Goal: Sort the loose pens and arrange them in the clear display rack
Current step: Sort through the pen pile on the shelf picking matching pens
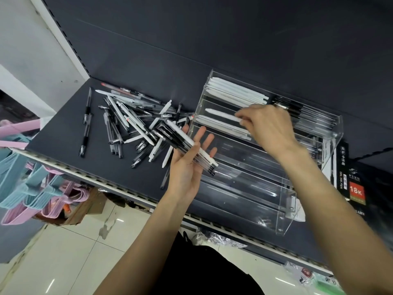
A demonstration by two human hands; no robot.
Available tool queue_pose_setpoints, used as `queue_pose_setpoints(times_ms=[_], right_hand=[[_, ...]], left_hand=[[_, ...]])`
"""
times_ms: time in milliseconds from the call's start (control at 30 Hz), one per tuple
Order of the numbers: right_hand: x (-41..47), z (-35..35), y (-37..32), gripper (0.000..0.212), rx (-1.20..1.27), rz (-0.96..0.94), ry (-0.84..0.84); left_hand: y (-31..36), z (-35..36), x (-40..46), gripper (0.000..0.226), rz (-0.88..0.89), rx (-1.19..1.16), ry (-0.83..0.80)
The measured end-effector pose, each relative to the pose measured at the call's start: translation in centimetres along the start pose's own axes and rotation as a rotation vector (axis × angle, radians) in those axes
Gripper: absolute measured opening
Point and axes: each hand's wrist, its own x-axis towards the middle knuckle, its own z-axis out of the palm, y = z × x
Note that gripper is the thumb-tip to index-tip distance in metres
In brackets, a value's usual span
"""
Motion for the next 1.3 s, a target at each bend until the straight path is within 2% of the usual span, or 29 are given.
queue_pose_setpoints(times_ms=[167,367,567,667,700,733,800,867,933,1100,1167,1233,1300], right_hand=[[1.7,1.8,0.0,0.019,-0.029,-0.043,-0.121],[1.9,2.2,-0.1,0.028,-0.017,-0.084,-0.12],[1.7,2.4,-0.7,0.047,-0.158,-0.09,-0.147],[0.9,1.4,-1.7,0.045,-0.197,-0.076,-0.141],[0.4,1.0,-2.0,0.042,-0.177,-0.076,-0.084],[-0.3,0.7,-2.3,0.037,-0.097,-0.07,0.013],[-2.1,0.0,-3.8,0.024,0.252,-0.023,0.176],[-3.7,0.1,-5.5,0.017,0.569,0.026,0.148],[-4.9,1.1,-6.7,0.018,0.651,0.083,0.058],[-5.4,2.0,-5.9,0.017,0.86,0.256,0.021],[-5.1,1.6,-4.4,0.018,0.716,0.239,0.124],[-4.2,1.1,-2.6,0.017,0.454,0.198,0.245],[-3.0,0.7,-1.0,0.015,0.252,0.148,0.287]], left_hand=[[0.5,-0.2,0.0,0.051,0.008,0.014,0.007],[0.8,-0.5,0.2,0.051,0.01,0.024,0.036],[0.8,-0.3,0.5,0.053,0.002,0.049,0.015],[0.7,0.0,0.6,0.054,0.005,0.053,-0.006],[0.7,0.1,0.7,0.055,0.007,0.049,-0.015],[0.7,0.3,0.7,0.055,0.01,0.037,-0.028],[0.6,0.6,0.9,0.054,0.009,-0.013,-0.068],[0.5,1.0,0.9,0.046,0.006,-0.079,-0.123],[0.3,1.2,1.0,0.042,0.0,-0.103,-0.167],[-0.3,1.2,1.0,0.044,-0.059,-0.042,-0.176],[-0.4,1.0,1.2,0.04,-0.064,0.009,-0.169],[-0.5,0.5,1.5,0.036,-0.026,0.083,-0.117],[-0.6,-0.1,1.8,0.035,-0.007,0.123,-0.045]])
